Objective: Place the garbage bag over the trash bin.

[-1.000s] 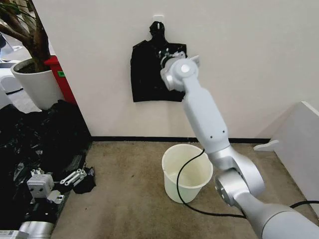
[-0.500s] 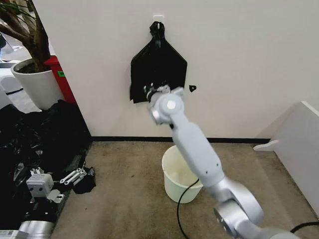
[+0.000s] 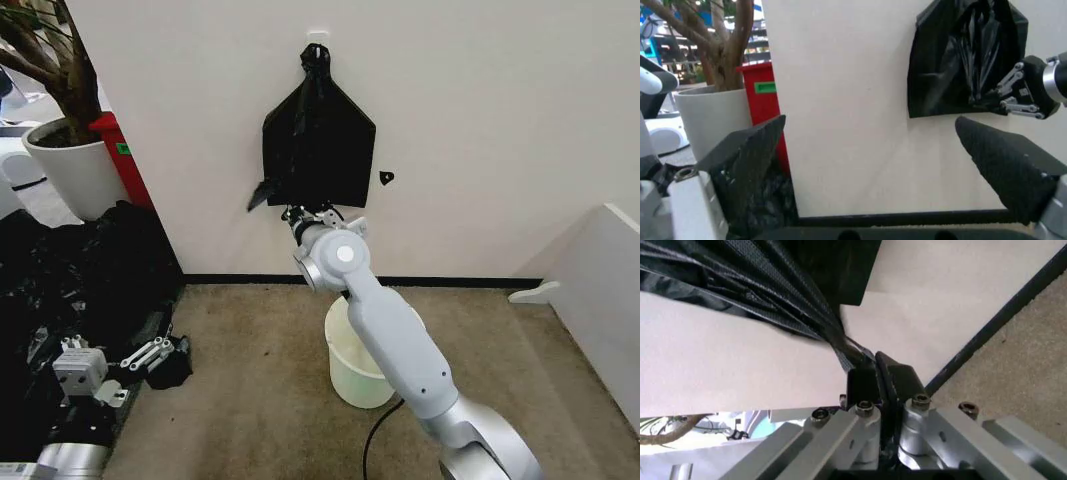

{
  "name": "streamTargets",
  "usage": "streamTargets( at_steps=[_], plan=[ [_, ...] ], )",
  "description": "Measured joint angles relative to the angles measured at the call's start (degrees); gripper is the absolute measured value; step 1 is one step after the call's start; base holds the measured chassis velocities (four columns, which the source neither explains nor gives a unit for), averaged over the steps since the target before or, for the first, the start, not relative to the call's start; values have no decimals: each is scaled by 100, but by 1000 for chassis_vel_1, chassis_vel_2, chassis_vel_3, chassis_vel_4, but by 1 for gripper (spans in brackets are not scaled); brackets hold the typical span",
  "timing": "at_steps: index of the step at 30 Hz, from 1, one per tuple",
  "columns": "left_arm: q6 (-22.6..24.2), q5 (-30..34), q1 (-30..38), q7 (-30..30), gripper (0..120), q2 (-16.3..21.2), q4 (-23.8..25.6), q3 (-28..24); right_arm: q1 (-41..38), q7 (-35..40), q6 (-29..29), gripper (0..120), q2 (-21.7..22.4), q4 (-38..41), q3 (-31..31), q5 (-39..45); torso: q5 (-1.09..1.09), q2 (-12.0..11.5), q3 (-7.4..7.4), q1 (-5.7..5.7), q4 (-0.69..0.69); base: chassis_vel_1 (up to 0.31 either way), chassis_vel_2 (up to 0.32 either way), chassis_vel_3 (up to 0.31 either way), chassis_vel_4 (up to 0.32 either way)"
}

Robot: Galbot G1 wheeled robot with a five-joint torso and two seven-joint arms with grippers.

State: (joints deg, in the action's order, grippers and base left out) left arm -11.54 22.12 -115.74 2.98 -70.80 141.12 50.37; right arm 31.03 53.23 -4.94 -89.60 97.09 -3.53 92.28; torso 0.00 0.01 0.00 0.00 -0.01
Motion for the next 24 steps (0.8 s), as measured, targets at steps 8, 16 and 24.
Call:
streamTargets(
  at_steps=[8, 16, 24],
  plan=[
    [-3, -26, -19, -2, 100, -21, 30, -7, -115, -55, 8, 0, 53, 46, 95, -26, 0, 0, 0, 0, 1, 0, 0, 0, 0],
    [-28, -53, -41, -5, 100, -56, 38, -12, -509, -147, 89, 0, 175, 213, 185, -155, 0, -1, 0, 0, 1, 0, 0, 0, 0],
    [-10, -28, 3, -4, 100, 7, 50, -11, -684, -186, 276, 0, 451, 910, 64, -228, 0, -1, 0, 0, 1, 0, 0, 0, 0]
  ],
)
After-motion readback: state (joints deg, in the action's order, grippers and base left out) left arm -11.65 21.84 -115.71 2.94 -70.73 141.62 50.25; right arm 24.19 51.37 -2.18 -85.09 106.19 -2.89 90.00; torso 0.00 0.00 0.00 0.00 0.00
